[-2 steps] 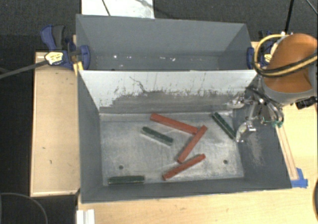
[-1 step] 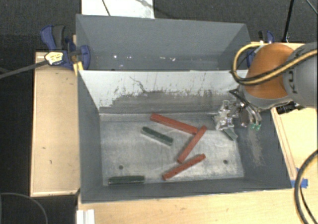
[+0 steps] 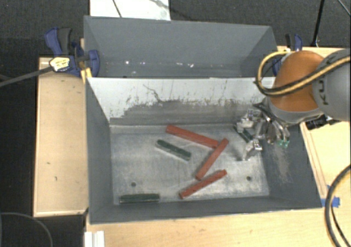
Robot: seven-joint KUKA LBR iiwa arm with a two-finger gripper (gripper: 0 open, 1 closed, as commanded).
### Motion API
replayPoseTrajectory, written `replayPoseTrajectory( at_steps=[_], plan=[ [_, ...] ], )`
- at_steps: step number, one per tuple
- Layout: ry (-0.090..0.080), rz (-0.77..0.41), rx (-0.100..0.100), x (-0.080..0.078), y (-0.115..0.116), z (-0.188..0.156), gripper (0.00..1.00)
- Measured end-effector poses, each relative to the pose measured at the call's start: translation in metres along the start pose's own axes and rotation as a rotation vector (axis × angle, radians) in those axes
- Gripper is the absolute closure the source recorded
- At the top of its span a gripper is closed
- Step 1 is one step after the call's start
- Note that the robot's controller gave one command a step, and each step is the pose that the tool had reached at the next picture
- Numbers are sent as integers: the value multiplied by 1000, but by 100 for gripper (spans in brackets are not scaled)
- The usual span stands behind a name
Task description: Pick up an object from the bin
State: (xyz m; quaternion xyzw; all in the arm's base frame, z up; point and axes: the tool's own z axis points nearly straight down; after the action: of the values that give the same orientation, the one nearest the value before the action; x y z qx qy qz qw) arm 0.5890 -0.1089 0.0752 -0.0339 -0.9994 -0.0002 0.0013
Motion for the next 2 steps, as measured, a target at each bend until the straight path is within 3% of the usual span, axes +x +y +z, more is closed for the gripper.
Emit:
replayPoseTrajectory(
  at_steps=[1,2],
  plan=[
    [-1,-1,0,0,0,0,0],
    [-4,31,0,27,74,-3,100]
  ],
)
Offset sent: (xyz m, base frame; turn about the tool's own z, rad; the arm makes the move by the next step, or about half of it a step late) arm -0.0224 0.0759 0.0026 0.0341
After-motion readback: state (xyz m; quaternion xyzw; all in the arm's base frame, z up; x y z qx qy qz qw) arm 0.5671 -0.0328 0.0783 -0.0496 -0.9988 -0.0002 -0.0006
